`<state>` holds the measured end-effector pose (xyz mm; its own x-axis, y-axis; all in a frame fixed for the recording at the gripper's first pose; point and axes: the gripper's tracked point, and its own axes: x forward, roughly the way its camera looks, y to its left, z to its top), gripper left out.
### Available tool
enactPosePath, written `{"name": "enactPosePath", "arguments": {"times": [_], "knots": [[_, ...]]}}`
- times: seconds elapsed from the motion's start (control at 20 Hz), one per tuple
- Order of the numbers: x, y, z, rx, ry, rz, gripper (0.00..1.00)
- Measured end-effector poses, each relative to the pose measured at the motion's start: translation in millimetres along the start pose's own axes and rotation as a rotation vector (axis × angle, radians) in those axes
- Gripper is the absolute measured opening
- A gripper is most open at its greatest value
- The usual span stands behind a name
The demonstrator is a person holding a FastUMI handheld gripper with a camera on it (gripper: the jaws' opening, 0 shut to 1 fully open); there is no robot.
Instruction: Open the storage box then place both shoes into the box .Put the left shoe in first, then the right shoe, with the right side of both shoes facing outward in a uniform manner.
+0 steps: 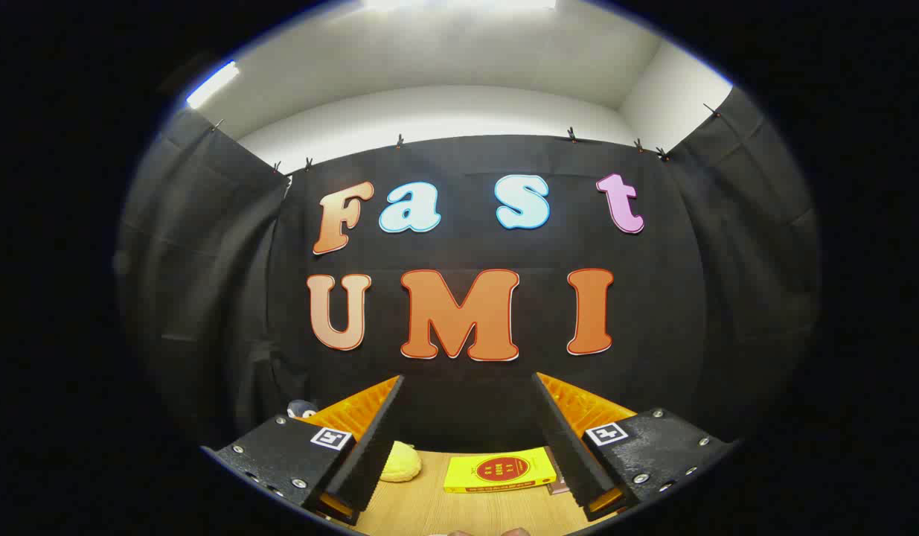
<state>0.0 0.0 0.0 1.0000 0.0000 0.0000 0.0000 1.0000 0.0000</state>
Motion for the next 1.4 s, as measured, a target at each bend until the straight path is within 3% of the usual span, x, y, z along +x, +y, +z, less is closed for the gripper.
{"name": "enactPosePath", "arguments": {"times": [0.45, 1.4], "knots": [[-5, -9, -1, -0.024, 0.019, -0.037, 0.98], [-25, 9, -7, 0.03, 0.057, 0.02, 0.98]]}}
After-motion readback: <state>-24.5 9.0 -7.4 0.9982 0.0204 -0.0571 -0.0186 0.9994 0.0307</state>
